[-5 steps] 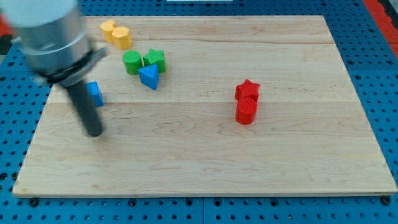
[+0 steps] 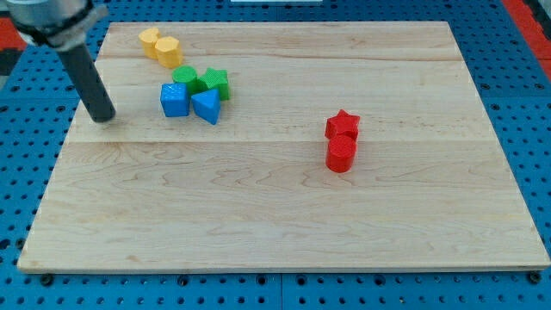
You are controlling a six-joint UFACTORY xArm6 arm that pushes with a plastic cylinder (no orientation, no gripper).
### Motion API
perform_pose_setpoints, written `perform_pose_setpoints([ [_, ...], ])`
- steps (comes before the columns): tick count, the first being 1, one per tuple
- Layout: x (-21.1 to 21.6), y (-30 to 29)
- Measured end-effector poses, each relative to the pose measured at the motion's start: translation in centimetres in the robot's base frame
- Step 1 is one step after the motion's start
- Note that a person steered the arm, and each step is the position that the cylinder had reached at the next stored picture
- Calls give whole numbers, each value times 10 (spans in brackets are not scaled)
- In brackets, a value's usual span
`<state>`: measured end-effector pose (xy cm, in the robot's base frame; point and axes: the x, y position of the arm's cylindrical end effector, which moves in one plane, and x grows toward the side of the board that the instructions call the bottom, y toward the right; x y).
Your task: Slide the yellow heart to the left side of the red star
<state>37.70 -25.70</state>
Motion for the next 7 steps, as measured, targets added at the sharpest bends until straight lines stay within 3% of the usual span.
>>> perform_pose_setpoints([
  [1, -62, -26],
  [2, -130, 19],
  [3, -157, 33],
  [7, -72, 183],
])
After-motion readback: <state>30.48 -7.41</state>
